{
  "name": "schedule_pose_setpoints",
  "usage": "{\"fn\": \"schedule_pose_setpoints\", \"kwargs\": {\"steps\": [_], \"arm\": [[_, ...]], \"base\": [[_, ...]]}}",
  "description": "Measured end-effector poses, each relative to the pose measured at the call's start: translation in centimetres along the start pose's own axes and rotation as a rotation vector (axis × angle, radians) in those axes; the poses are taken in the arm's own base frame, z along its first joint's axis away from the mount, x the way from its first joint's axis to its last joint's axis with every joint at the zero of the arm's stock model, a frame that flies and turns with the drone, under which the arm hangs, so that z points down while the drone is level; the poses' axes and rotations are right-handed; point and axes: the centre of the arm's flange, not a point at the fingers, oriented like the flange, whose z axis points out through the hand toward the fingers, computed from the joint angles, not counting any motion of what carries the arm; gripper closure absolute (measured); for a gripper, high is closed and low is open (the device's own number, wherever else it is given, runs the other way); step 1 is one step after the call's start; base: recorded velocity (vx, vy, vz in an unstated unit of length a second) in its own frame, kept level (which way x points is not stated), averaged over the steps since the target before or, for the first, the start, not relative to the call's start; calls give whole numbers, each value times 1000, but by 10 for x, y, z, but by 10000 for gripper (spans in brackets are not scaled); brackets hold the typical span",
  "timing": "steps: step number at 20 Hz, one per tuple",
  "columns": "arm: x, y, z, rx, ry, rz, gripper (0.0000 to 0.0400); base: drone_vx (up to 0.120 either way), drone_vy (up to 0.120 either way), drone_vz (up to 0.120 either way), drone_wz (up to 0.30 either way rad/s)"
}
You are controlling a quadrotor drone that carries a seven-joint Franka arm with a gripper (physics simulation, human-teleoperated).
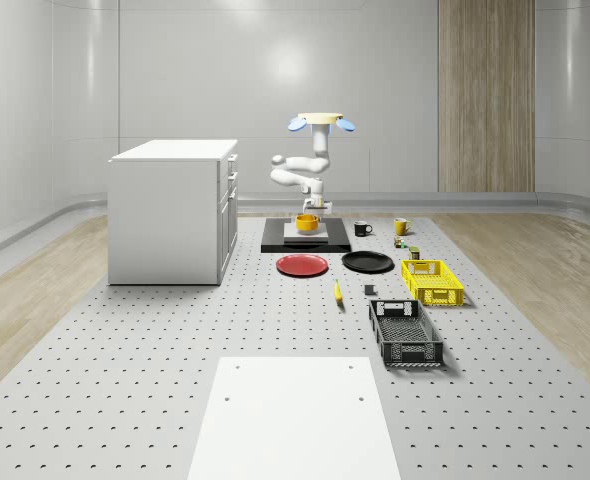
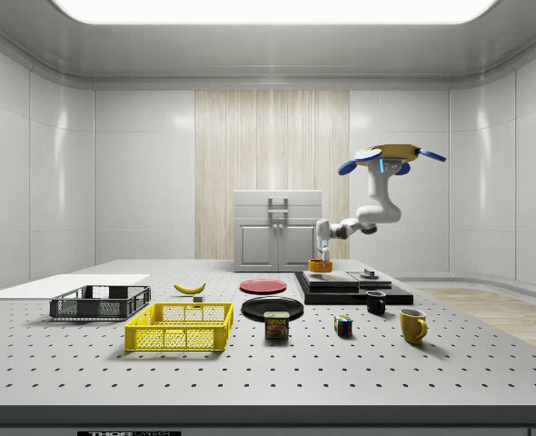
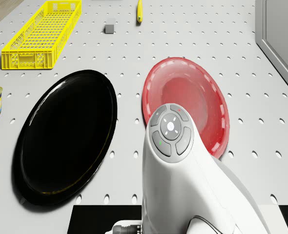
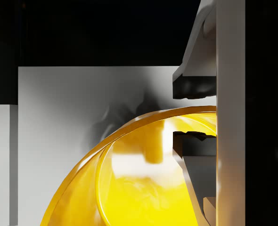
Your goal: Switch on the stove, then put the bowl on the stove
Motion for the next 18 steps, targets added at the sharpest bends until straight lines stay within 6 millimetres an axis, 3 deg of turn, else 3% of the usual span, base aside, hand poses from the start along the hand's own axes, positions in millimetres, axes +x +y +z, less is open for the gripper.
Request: {"fn": "schedule_pose_setpoints", "kwargs": {"steps": [11, 12, 13, 15, 18], "arm": [[2, 2, 19, 0, 0, 0, 300], [3, 3, 20, 0, 0, 0, 276], [4, 4, 21, 0, 0, 0, 215], [5, 5, 20, 0, 0, 0, 131], [6, 6, 13, 0, 0, 0, 62]], "base": [[-7, 0, 0, 0], [0, 0, 0, 0], [0, 0, 0, 0], [0, 0, 0, 0], [0, 0, 0, 0]]}}
